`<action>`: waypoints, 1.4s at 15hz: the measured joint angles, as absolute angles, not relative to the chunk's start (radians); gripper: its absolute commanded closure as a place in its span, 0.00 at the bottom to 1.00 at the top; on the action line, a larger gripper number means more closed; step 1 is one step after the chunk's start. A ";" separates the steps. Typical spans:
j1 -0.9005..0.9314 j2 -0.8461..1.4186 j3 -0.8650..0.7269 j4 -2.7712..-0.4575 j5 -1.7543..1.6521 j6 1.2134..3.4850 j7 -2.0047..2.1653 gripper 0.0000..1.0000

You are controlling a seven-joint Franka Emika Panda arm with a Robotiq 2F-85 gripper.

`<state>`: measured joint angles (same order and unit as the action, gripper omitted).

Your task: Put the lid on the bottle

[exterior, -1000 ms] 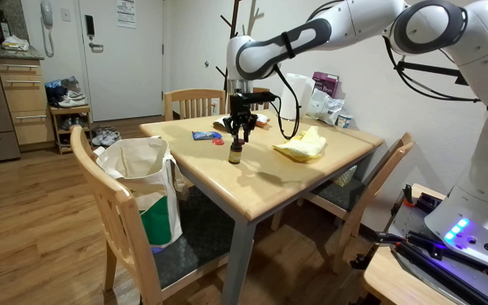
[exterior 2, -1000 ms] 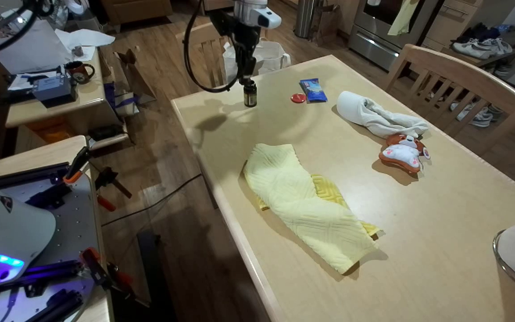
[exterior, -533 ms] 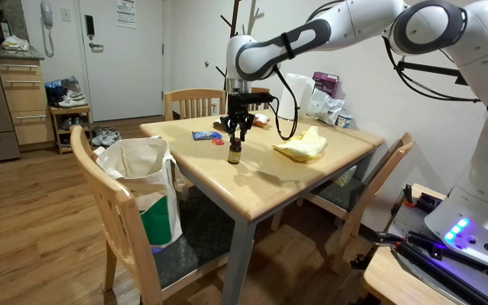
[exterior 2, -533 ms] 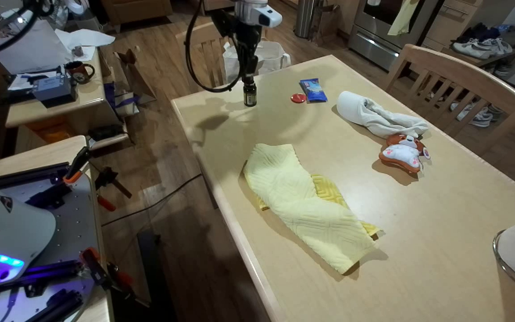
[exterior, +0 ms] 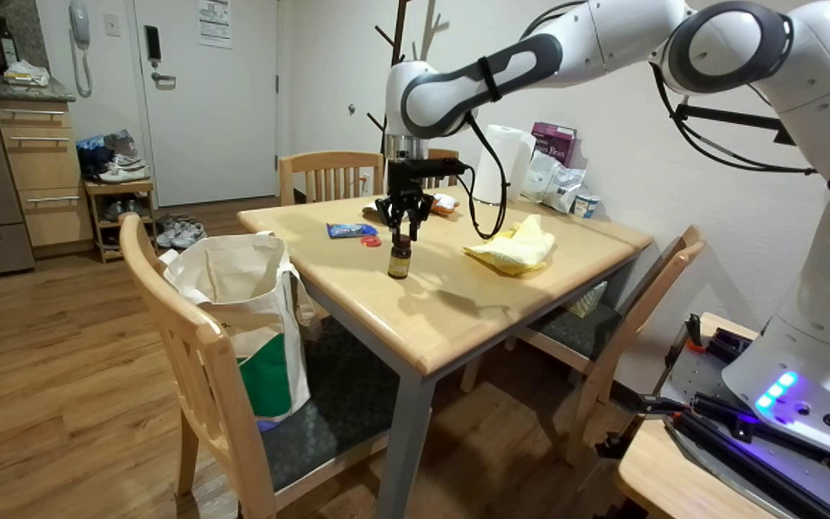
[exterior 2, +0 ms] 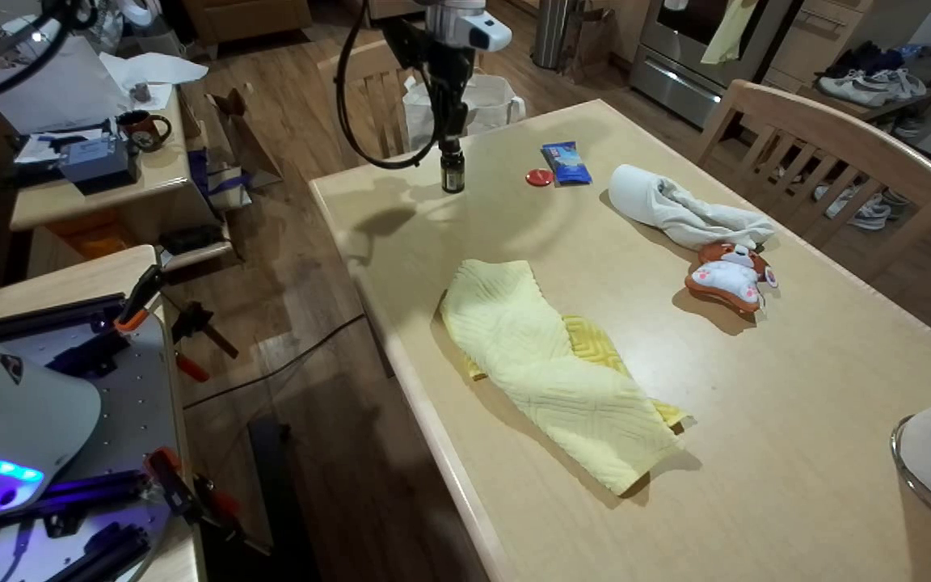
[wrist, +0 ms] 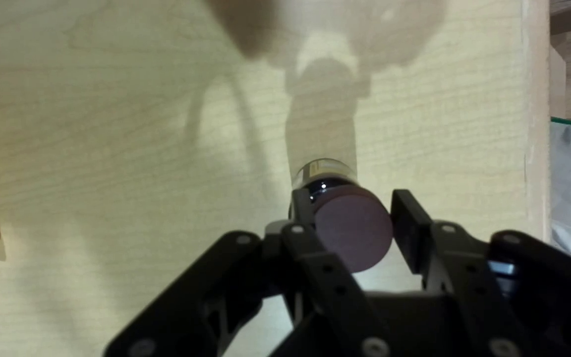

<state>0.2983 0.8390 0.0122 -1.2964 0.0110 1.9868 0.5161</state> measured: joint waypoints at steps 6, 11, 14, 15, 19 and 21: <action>0.285 0.840 0.007 -1.296 0.013 1.987 0.518 0.82; 0.279 0.846 0.011 -1.296 0.034 1.987 0.517 0.60; 0.279 0.846 0.014 -1.296 0.048 1.987 0.516 0.25; 0.279 0.849 0.015 -1.296 0.050 1.987 0.516 0.19; 0.278 0.859 0.012 -1.296 0.053 1.988 0.516 0.00; 0.278 0.856 0.006 -1.292 0.053 1.988 0.517 0.00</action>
